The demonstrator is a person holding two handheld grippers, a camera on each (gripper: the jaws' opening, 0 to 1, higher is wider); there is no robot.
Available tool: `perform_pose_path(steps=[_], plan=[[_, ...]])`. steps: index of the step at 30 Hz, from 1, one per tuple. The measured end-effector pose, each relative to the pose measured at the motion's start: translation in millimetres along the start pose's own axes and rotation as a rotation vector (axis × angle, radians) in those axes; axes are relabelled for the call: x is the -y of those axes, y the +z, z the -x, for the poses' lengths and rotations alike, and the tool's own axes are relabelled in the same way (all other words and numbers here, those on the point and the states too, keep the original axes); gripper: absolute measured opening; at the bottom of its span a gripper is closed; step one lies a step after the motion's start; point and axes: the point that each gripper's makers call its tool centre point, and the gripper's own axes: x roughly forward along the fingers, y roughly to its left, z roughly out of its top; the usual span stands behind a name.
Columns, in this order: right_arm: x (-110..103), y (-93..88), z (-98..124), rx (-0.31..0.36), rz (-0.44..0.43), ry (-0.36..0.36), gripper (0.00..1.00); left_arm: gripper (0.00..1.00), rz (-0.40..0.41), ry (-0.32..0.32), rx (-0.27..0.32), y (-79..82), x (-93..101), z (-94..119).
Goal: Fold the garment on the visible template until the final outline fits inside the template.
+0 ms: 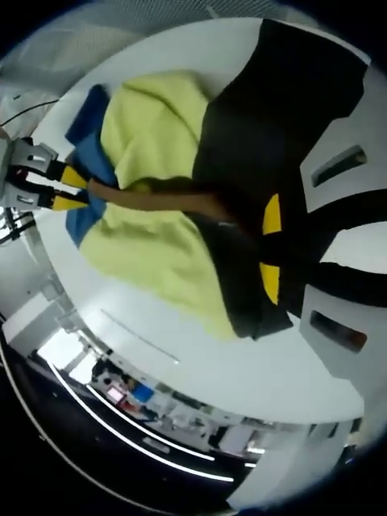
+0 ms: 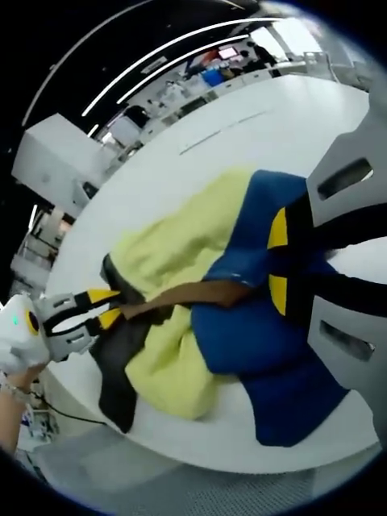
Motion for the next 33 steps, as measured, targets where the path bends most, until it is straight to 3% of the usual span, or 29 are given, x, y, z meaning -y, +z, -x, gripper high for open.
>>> perform_pose_path(steps=[19,33], plan=[[7.9,0.6,5.2,0.010,-0.033,-0.019,0.03,0.00,0.021,-0.004,0.000,-1.5,-1.9,3.7],[23.9,10.2,19.0,0.059,-0.118,-0.057,0.03,0.00,0.107,0.017,0.031,6.5,-12.0,17.1]])
